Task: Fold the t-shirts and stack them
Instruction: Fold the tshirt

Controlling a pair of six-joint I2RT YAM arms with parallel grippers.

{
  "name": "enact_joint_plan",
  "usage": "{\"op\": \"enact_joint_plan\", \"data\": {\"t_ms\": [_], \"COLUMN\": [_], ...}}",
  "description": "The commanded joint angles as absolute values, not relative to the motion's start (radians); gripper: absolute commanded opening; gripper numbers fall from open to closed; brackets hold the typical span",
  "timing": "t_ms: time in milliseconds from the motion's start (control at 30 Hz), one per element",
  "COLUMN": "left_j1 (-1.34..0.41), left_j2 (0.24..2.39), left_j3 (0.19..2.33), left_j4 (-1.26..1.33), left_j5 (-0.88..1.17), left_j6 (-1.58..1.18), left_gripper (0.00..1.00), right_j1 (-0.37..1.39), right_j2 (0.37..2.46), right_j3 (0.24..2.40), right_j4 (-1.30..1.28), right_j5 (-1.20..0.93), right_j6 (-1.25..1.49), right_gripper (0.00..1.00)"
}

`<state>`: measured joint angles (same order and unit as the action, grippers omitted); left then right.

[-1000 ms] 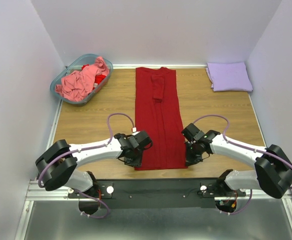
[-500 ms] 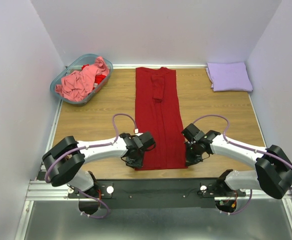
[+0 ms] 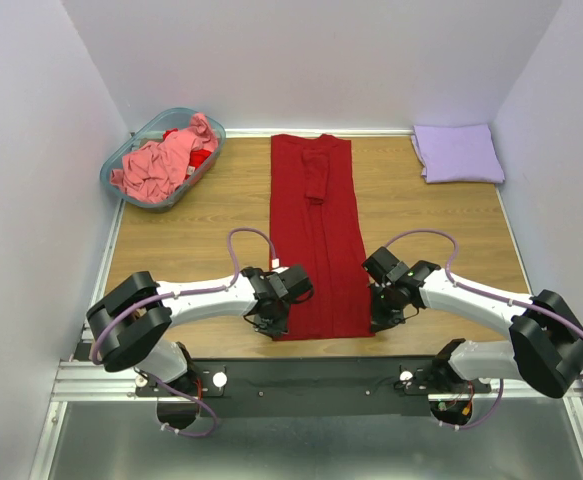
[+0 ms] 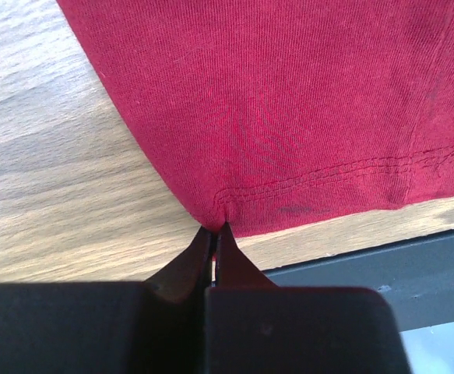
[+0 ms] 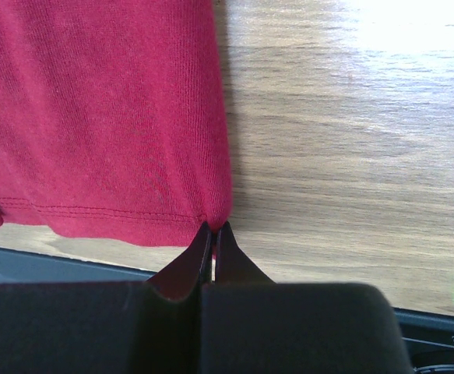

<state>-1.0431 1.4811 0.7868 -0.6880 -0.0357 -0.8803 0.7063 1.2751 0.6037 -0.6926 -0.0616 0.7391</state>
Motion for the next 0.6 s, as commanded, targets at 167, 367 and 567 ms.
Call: {"op": "enact_joint_plan", "data": {"t_ms": [167, 367, 567], "left_j1": [-1.161, -1.308, -1.189], "left_j2": [1.465, 1.347, 1.273], "left_j3": [0.75, 0.706, 0.787], "left_j4": [-0.715, -0.756, -0.75], "left_j5": [-0.026, 0.061, -0.038], "left_j6": [-0.952, -1.083, -0.976], "left_gripper": [0.0, 0.0, 0.0], "right_j1": [0.787, 0.908, 0.902], "right_j2": [1.285, 1.237, 1.287], "right_j3": [0.614, 0.661, 0.868], "right_j4": [-0.741, -0.845, -0.903], "right_j5": [-0.163, -0.18, 0.045], "right_j6": [0.739, 0.816, 0.781], "right_gripper": [0.0, 0.01, 0.0]}}
